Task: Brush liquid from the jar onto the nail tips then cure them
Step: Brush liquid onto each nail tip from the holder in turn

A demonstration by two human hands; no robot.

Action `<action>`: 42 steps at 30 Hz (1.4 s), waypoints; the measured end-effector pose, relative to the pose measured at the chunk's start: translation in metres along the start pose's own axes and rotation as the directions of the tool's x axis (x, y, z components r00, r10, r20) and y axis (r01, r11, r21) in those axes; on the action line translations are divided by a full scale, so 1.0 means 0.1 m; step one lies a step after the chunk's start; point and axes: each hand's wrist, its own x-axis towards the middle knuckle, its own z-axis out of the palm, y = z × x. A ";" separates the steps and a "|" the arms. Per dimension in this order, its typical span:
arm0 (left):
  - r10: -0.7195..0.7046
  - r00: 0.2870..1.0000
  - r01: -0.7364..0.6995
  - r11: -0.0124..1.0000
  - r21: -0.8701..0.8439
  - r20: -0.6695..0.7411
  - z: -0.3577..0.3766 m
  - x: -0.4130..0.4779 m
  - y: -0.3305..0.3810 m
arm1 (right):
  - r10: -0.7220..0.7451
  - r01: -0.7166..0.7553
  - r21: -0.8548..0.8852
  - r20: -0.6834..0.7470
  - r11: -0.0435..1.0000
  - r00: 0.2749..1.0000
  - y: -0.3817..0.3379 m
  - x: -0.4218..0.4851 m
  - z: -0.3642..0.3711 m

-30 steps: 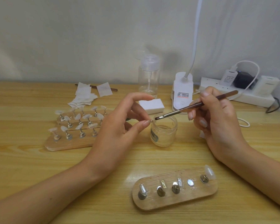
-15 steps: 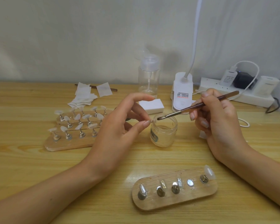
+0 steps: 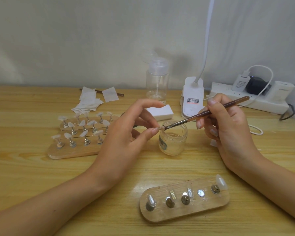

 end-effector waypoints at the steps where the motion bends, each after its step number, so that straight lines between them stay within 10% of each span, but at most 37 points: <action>1: 0.000 1.000 0.000 1.000 0.002 0.000 0.00 0.00 0.00 | 0.002 -0.002 -0.004 -0.001 1.000 1.000 0.00 0.00 0.00; 42: -0.076 0.993 0.095 0.970 -0.223 0.094 0.08 -0.10 0.50 | 0.103 -0.091 0.102 -0.125 0.991 0.987 -0.05 0.02 -0.03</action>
